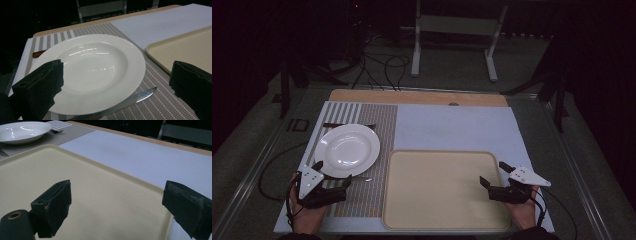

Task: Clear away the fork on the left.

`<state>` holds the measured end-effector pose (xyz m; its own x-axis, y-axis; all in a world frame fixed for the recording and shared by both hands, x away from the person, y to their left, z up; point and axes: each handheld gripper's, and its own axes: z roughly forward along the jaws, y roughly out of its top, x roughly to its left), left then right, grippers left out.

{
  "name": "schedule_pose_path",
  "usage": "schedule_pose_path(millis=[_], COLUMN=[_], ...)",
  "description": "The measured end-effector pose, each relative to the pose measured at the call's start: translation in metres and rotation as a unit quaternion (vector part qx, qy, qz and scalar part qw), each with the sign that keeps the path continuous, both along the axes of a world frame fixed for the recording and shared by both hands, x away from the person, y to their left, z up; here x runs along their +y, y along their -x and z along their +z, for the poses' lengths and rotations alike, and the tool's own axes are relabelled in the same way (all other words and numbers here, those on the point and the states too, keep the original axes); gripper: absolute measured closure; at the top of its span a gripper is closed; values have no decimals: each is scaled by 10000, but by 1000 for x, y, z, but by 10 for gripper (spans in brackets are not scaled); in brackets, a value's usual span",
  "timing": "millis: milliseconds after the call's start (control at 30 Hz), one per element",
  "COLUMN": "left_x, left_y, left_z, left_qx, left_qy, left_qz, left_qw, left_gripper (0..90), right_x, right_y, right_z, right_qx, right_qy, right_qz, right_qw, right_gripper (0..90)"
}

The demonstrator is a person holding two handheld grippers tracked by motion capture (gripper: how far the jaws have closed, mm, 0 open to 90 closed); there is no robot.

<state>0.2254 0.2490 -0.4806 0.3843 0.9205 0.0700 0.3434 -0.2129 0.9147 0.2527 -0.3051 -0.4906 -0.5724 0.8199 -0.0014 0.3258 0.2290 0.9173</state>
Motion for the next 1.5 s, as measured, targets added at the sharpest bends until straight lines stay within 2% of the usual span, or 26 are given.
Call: schedule_pose_path(millis=[367,533,767,867,1000,1267,1400,1500], left_x=[4,6,15,18,21,26,28,30], left_y=[0,-1,-4,-3,-3,-8,-12,-13], left_z=[-1,-2,1,6,13,19,20,21], left_qx=[16,43,86,43,-27,-14,125,116], left_qy=[78,-4,209,362,391,457,312,317], left_qz=[24,88,-23,-23,-53,-65,18,51], left_qw=[10000,10000,9997,9993,9992,9989,9994,9994], left_gripper=[0,0,0,0,0,0,0,0], right_x=[-1,-2,-3,-3,-3,-2,-2,-1], right_y=[0,1,2,3,4,4,4,4], right_z=[-1,-1,-4,-3,-3,-4,-4,-4], right_qx=[33,47,81,62,67,74,73,88], right_qy=[-17,-77,-100,-137,-126,-105,-104,-101], right_qz=[-31,-86,-117,-150,-173,-170,-165,-163], right_qw=[10000,9999,9998,9998,9997,9998,9998,9998], right_gripper=[87,87,87,87,87,87,86,87])
